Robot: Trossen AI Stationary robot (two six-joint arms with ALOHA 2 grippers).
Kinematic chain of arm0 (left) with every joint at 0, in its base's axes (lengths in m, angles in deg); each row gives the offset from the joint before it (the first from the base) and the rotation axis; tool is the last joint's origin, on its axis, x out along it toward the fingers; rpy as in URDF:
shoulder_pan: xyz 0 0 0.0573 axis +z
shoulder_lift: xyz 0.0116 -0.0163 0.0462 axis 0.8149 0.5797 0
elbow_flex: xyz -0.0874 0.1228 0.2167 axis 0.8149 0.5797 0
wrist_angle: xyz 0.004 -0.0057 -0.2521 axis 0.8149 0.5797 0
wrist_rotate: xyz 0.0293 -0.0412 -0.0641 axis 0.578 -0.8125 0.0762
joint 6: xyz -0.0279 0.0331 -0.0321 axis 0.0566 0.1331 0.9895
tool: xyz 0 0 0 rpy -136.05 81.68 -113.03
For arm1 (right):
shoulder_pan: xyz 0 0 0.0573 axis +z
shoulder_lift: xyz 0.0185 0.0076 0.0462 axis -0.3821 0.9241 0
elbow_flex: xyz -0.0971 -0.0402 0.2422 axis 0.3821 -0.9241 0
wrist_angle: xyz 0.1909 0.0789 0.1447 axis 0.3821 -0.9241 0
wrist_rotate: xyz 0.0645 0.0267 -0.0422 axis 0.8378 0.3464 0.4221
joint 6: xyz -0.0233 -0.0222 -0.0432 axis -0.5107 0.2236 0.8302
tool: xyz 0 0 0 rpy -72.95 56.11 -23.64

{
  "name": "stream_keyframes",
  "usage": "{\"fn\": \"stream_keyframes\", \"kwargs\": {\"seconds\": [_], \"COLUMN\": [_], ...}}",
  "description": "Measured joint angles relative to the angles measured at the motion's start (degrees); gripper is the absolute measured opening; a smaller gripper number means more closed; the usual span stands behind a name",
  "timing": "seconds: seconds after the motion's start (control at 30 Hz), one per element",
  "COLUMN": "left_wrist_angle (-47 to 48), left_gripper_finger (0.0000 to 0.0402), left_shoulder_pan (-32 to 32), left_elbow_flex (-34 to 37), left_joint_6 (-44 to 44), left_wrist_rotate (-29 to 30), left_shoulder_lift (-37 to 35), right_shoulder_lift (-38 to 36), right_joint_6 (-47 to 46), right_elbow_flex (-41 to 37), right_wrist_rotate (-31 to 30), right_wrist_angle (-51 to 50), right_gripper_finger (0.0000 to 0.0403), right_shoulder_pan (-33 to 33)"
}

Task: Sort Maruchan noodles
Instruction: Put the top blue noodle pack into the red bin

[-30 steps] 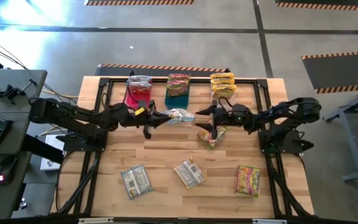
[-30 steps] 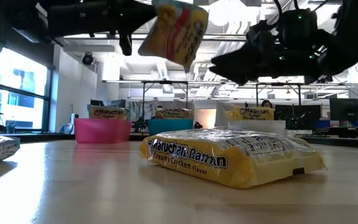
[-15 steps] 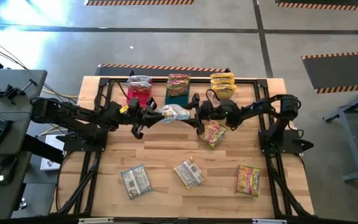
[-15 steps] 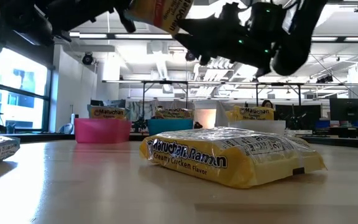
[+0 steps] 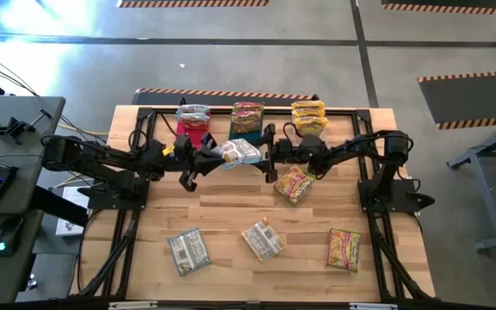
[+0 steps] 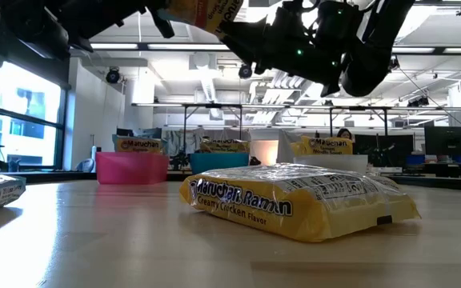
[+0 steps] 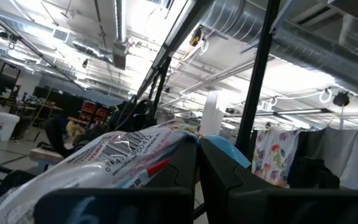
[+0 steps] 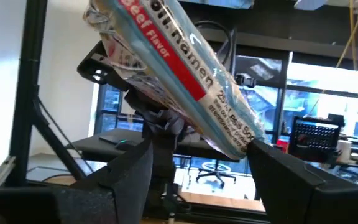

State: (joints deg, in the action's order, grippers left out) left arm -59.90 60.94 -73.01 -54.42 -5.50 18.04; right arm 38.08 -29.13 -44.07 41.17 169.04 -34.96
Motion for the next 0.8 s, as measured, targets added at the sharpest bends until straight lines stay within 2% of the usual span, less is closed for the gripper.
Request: {"fn": "stream_keyframes", "kwargs": {"seconds": [0.4, 0.8], "left_wrist_angle": [0.3, 0.6], "left_gripper_finger": [0.0, 0.0], "left_shoulder_pan": [2.4, 4.2], "left_elbow_flex": [0.0, 0.1], "left_joint_6": [1.5, 3.0], "left_wrist_rotate": [-1.1, -1.8], "left_shoulder_lift": [0.0, 0.0], "right_shoulder_lift": [-0.1, -0.2], "right_joint_6": [5.3, 5.0], "right_elbow_flex": [-1.5, -2.2], "right_wrist_rotate": [-3.6, -3.7], "right_wrist_angle": [2.4, 3.7], "right_gripper_finger": [0.0244, 0.0244], "right_shoulder_pan": [-0.5, -1.0]}}
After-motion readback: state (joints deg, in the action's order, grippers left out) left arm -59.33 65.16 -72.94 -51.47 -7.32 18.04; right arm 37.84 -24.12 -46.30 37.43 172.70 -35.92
